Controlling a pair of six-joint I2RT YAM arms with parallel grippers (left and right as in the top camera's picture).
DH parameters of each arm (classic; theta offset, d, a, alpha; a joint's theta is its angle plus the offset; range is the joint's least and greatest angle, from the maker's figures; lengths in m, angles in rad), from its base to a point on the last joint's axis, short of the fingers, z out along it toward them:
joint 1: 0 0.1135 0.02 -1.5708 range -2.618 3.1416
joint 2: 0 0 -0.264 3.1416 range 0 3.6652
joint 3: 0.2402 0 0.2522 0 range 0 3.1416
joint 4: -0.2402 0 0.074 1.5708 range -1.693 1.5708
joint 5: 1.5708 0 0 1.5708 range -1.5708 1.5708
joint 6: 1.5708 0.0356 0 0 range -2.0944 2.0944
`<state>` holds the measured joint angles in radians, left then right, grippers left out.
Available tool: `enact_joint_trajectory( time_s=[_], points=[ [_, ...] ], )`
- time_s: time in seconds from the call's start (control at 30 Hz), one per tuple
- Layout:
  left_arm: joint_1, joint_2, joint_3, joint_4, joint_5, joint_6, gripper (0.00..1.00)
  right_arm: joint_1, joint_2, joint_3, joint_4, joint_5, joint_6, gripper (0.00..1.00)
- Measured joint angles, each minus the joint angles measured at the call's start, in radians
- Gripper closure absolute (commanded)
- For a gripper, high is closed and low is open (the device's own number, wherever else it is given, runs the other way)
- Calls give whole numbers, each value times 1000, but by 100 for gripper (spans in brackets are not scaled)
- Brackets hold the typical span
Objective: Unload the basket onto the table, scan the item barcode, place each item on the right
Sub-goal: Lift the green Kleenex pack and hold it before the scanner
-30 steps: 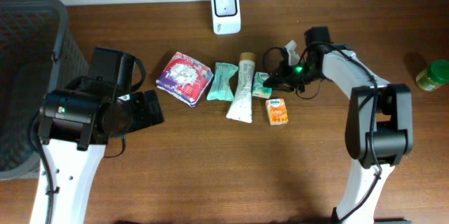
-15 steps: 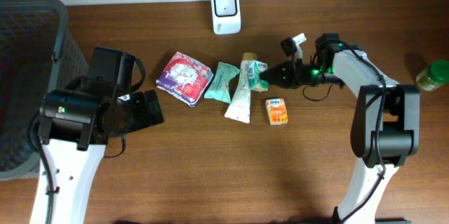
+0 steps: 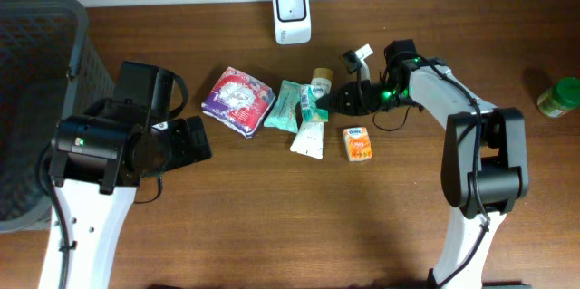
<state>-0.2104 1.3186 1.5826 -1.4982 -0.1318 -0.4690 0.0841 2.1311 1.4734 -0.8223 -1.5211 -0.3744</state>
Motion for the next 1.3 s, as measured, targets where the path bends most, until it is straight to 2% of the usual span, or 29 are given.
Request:
enact_joint_trajectory(
  time_s=[0.33, 1.3],
  points=[
    [0, 0, 0, 0, 0, 0, 1, 72, 0, 0, 102, 35, 0, 96],
    [0, 0, 0, 0, 0, 0, 1, 77, 0, 0, 129, 11, 0, 96]
  ],
)
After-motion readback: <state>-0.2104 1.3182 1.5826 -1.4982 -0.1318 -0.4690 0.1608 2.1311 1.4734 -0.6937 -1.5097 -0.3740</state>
